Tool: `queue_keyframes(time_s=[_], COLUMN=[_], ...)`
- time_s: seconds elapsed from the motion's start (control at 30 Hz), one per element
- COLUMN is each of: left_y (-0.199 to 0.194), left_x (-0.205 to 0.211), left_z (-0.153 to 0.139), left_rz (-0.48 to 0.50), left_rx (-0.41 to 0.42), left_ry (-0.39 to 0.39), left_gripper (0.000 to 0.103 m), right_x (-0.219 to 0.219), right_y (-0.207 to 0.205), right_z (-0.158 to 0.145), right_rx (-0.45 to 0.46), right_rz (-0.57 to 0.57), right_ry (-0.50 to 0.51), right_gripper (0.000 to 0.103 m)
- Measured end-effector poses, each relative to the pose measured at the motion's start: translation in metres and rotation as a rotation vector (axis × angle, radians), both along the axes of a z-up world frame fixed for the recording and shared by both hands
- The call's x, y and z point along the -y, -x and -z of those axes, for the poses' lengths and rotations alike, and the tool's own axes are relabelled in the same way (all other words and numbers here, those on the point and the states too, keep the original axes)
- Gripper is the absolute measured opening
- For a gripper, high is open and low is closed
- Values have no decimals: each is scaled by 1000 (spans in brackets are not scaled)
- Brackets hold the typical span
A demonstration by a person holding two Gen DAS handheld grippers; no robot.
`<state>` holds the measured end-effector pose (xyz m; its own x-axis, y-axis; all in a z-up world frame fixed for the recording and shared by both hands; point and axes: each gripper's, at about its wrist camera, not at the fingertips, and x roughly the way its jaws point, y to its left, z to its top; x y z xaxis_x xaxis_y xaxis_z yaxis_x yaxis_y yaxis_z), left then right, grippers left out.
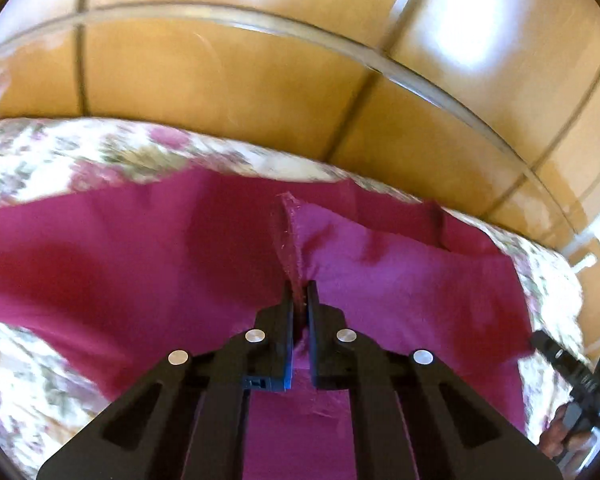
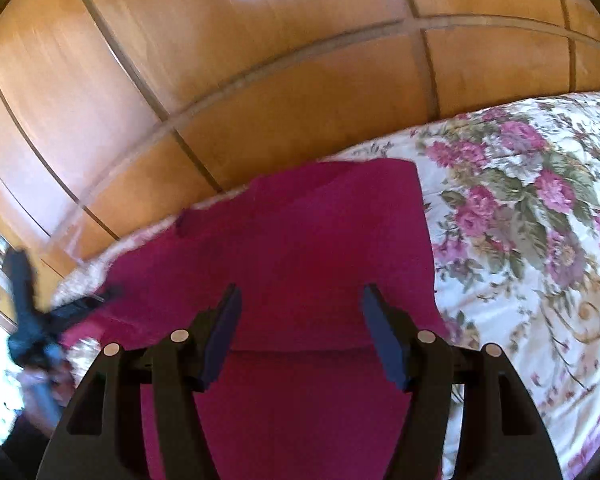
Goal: Fold small clothes
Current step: 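Lay the sleeve across the sweater body and open the right gripper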
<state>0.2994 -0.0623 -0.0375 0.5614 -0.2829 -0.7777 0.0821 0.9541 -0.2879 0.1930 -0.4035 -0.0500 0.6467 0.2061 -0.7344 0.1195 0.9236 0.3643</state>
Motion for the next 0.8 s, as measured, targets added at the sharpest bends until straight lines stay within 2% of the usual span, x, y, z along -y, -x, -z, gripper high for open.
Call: queue_keyframes(time_s=[0.07, 0.13, 0.2, 0.27, 0.3, 0.37, 0.47, 0.57, 0.8], left_y=[-7, -10, 0, 12, 21, 42, 69, 97, 150], left_x=[3, 13, 19, 20, 17, 11, 5, -9, -62], left_z=[11, 31, 33, 27, 22, 13, 6, 4, 3], left_rz=[-8, 26, 38, 40, 31, 24, 10, -15, -120], left_rx=[-20, -78, -37, -21, -12, 24, 51, 48, 4], left_ry=[-97, -185, -241, -252, -226, -175, -185, -167, -139], left_gripper=[5, 7, 13, 49, 54, 55, 55, 55, 55], right_x=[-10, -25, -36, -39, -40, -47, -61, -86, -154], right_y=[-11, -10, -10, -10, -8, 4, 25, 49, 97], right_z=[25, 32, 29, 25, 22, 8, -12, -28, -40], right_rx=[-70, -33, -36, -48, -48, -16, 26, 57, 103], right_rz=[-2, 3, 4, 12, 18, 27, 54, 44, -49], right_ry=[30, 125, 188, 216, 222, 235, 260, 296, 362], right_gripper=[62, 65, 70, 70, 70, 70, 79, 87, 94])
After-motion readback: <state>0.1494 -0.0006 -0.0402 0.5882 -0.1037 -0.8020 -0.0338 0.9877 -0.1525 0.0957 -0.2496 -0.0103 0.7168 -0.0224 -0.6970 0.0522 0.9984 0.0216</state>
